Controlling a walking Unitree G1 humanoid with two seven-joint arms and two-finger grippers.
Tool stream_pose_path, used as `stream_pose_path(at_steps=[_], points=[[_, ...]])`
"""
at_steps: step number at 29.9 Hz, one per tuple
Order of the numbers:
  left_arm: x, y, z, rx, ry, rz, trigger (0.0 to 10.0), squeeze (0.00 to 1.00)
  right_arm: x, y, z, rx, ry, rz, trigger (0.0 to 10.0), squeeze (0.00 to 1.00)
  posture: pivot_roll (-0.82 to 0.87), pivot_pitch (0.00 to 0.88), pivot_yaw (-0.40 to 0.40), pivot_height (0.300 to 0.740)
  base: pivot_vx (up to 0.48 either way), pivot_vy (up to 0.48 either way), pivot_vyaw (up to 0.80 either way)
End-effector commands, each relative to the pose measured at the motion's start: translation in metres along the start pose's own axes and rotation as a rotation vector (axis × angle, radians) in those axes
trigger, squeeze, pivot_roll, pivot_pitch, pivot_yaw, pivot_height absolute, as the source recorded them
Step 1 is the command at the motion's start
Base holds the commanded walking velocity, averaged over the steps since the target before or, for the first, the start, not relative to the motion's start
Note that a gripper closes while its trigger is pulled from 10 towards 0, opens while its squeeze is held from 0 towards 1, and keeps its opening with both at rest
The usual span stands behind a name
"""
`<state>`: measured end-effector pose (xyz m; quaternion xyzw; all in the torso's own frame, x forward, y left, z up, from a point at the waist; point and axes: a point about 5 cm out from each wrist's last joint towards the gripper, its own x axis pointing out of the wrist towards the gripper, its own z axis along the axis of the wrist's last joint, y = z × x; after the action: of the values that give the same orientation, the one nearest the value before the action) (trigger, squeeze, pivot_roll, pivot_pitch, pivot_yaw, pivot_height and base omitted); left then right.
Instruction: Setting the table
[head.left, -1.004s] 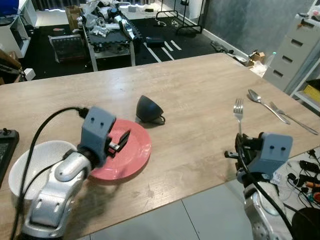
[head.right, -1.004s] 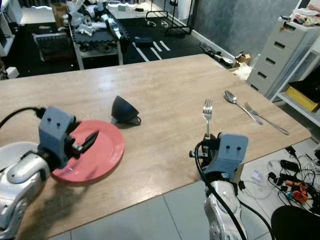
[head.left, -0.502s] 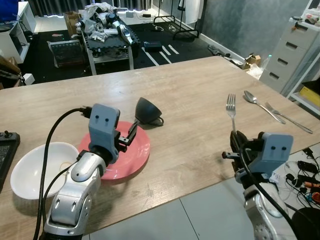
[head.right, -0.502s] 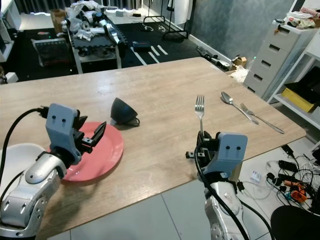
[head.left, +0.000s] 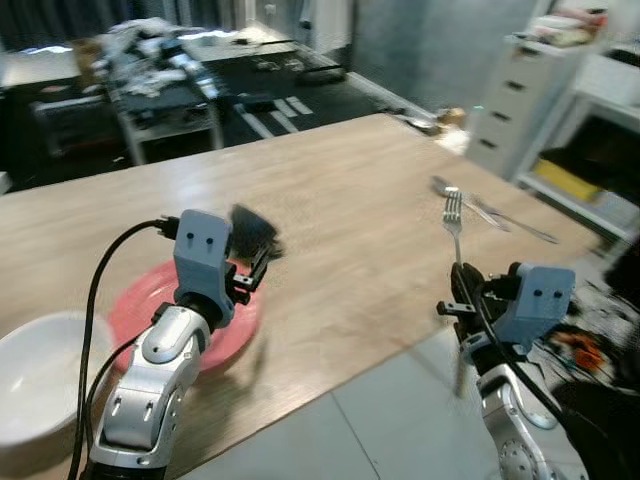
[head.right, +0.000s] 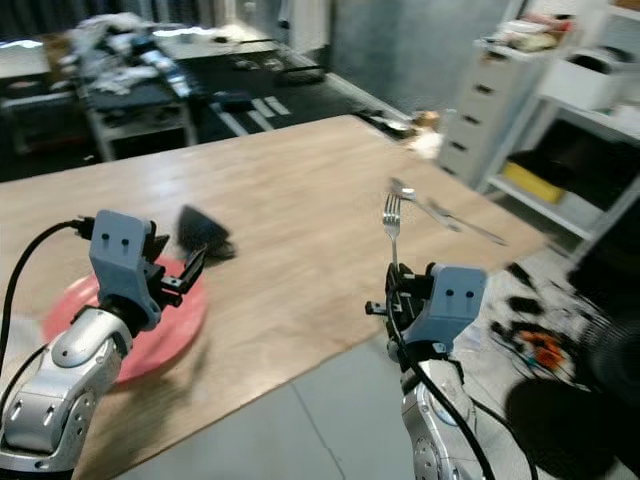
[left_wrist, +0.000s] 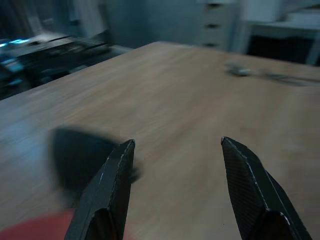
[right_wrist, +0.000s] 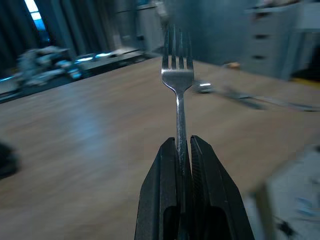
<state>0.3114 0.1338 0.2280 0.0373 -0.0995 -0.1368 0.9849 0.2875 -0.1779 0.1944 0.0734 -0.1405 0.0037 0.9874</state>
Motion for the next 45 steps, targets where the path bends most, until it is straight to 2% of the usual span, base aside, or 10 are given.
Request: stream_pose_path(at_steps=[1,6,14,20,23,27,28,29,36,45], points=[[0.001,-0.002,-0.003,0.005,0.004,-0.02,10.0,0.0,-0.001,-0.001,-0.003,0.006,0.012,-0.005,10.0,0.0,0.03,0.067,0.058,0.74,0.0,0.0,-0.79],[0.003,-0.002,-0.002,0.003,-0.003,-0.039,10.0,0.0,0.0,0.0,-0.004,0.006,0.011,-0.001,10.0,0.0,0.03,0.067,0.058,0.74,0.0,0.0,-0.79],[0.001,-0.011,-0.009,-0.021,0.042,-0.149,10.0,0.0,-0.001,-0.001,-0.008,-0.005,0.025,-0.003,10.0,0.0,0.03,0.066,0.06,0.74,0.0,0.0,-0.79],[-0.003,-0.018,-0.02,-0.082,0.073,-0.172,10.0,0.0,-0.005,-0.004,-0.018,-0.042,0.059,-0.02,10.0,0.0,0.03,0.061,0.064,0.74,0.0,0.0,-0.78],[-0.006,-0.026,-0.03,-0.077,0.079,-0.182,10.0,0.0,-0.008,-0.006,-0.026,-0.061,0.084,-0.022,10.0,0.0,0.03,0.057,0.065,0.74,0.0,0.0,-0.78],[-0.007,-0.03,-0.038,-0.035,0.055,-0.115,10.0,0.0,-0.013,-0.007,-0.034,-0.087,0.106,-0.017,10.0,0.0,0.03,0.056,0.064,0.74,0.0,0.0,-0.79],[-0.009,-0.029,-0.045,0.001,0.048,-0.043,10.0,0.0,-0.015,-0.008,-0.038,-0.088,0.117,-0.02,10.0,0.0,0.02,0.052,0.063,0.74,0.0,0.0,-0.79],[-0.009,-0.029,-0.047,0.006,0.048,-0.02,10.0,0.0,-0.015,-0.008,-0.039,-0.088,0.12,-0.021,10.0,0.0,0.02,0.052,0.063,0.74,0.0,0.0,-0.78],[-0.007,-0.037,-0.057,0.077,0.037,0.036,10.0,0.0,-0.018,-0.004,-0.047,-0.084,0.134,-0.014,10.0,0.0,0.02,0.041,0.061,0.74,0.0,0.0,-0.78],[-0.006,-0.04,-0.067,0.092,0.039,0.092,10.0,0.0,-0.024,0.001,-0.054,-0.087,0.137,-0.01,10.0,0.0,0.02,0.041,0.067,0.74,0.0,0.0,-0.79]])
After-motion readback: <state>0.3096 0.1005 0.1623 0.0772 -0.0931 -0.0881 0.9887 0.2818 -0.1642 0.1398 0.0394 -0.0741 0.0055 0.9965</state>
